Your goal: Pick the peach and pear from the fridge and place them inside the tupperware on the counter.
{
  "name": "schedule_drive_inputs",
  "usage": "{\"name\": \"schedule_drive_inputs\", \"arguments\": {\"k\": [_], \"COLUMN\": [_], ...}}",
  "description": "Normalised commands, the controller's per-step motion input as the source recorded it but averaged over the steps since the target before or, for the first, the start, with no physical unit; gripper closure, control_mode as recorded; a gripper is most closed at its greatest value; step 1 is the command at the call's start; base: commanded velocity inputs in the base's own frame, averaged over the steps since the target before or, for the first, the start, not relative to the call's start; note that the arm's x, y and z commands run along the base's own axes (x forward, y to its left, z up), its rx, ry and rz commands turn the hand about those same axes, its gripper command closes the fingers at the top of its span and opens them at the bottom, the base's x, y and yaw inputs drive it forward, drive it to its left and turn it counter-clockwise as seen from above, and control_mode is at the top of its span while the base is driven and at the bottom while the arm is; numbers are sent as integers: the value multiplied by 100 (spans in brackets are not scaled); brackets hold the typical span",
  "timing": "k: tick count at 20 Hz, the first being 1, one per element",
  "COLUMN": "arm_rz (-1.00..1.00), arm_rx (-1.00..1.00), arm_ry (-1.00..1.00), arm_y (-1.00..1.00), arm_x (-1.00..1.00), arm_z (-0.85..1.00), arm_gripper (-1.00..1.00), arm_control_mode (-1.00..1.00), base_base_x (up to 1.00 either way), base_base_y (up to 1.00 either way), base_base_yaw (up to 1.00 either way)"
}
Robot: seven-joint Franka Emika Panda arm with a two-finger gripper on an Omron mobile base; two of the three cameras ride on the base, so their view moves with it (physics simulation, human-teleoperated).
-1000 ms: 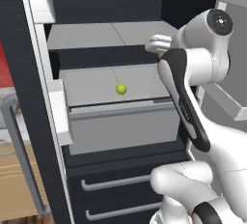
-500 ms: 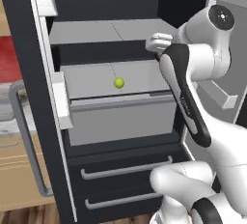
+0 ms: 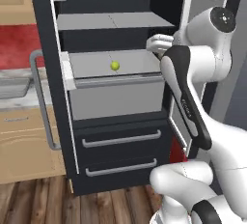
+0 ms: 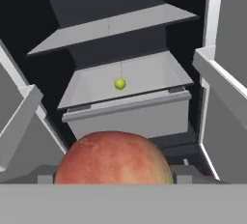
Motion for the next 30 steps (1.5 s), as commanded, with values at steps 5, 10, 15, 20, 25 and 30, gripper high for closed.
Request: {"name": "schedule_drive_inputs", "arguments": {"k": [5,10,15,20,25,30], "arm_rz": [0,0,0,0,0,0], "arm_rx": [0,0,0,0,0,0], "arm_ry": [0,0,0,0,0,0], "arm_y": [0,0,0,0,0,0], "arm_x": [0,0,0,0,0,0], "arm_z": [0,0,0,0,0,0], "arm_gripper": [100,100,100,100,100,100], "arm_control_mode": [100,100,100,100,100,100], "base_base_x": [-22,-1,0,4,44,90], "base_base_y": [67,94,100,100,88,43], "base_base_yaw": [1,0,0,0,0,0]}}
